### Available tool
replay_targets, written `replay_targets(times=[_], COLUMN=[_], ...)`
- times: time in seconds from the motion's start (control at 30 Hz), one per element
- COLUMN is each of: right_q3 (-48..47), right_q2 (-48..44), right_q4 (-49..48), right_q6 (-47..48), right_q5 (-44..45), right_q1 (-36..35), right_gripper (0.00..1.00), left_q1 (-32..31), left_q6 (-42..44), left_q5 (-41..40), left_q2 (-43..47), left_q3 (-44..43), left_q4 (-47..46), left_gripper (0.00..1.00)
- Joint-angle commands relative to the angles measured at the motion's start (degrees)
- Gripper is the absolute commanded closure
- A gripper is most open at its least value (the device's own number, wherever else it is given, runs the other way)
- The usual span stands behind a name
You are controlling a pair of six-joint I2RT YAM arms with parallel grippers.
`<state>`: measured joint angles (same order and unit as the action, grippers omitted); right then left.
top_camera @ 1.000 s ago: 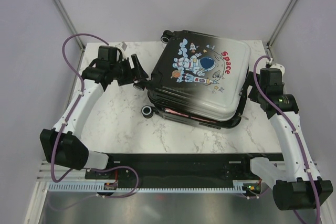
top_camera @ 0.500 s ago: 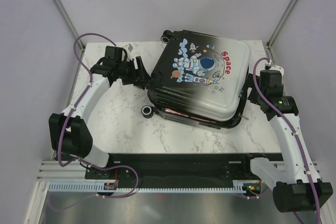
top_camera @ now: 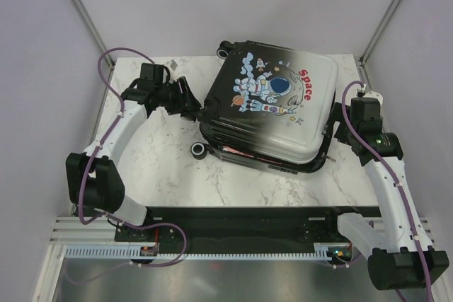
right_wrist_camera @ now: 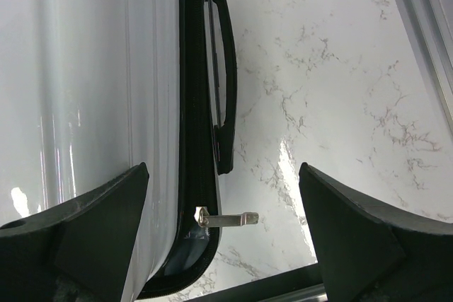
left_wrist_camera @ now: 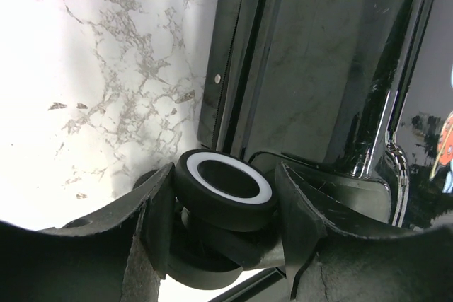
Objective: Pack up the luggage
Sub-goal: Zip the luggage at the center of the board.
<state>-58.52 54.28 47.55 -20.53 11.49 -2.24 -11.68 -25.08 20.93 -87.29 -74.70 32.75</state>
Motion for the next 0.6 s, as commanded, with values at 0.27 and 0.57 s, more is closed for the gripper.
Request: replay_targets(times=[0.27, 0.57], right_q3=[-2.65, -3.00], right_q2=[-1.55, -2.43], right_q4=[0.70, 2.90], right_q6=[-0.47, -1.09], right_q5=[3.18, 9.95], right_q1=[-0.75, -0.66], right_gripper=[0.05, 0.03], left_q1=[-0.62, -0.80], left_q6=[-9.46, -12.45], left_q5=[11.76, 13.79], left_q2=[8.70, 11.35], left_q3=[-0.10, 4.55], left_q4=[-1.82, -2.25], left_gripper=[0.98, 0.98])
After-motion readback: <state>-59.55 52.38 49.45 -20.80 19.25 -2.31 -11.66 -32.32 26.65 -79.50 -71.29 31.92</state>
